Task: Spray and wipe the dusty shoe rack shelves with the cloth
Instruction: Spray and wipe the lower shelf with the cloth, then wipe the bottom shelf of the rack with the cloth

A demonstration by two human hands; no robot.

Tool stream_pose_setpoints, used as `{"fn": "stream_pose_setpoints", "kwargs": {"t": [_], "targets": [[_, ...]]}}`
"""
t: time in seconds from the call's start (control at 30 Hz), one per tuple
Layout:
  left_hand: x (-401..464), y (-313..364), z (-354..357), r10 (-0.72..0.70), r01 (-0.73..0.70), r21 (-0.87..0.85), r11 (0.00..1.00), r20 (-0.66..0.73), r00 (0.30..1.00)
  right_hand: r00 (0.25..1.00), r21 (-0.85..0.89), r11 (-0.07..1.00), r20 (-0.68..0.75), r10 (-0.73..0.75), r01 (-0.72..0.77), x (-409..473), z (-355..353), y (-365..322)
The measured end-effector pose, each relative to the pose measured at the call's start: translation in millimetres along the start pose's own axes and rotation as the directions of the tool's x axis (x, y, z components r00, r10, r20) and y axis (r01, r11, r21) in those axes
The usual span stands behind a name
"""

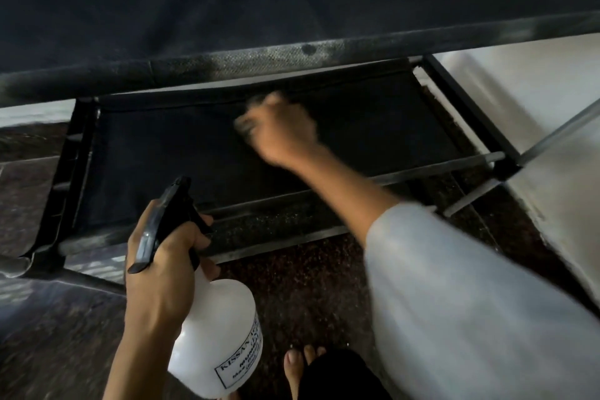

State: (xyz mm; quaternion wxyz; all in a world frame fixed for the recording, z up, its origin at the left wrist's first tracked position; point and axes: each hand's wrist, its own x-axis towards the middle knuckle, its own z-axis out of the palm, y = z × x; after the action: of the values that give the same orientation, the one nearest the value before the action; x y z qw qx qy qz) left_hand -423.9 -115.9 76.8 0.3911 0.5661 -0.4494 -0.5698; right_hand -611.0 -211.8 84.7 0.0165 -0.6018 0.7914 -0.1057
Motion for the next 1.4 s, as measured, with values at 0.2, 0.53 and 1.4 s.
{"fn": "stream_pose_setpoints", "kwargs": {"t": [0.2, 0.53, 1.4], "targets": [[-17, 12, -10, 0.068, -0.063, 0.063, 0.996, -0.091, 0.993, 0.912, 0.7, 0.671, 0.068, -0.404, 0.245, -57, -6, -65], [-50, -7, -81, 0.125, -0.104, 0.172, 0.98, -0.12, 0.985, 0.977, 0.921, 0.384, 0.017, -0.213, 0.067, -183, -73, 50], [-52, -90, -79, -0.083, 0.142, 0.333, 0.932, -0.184, 0.979, 0.971, 0.455, 0.874, 0.231, 0.069, -0.17, -72, 131, -21]]}}
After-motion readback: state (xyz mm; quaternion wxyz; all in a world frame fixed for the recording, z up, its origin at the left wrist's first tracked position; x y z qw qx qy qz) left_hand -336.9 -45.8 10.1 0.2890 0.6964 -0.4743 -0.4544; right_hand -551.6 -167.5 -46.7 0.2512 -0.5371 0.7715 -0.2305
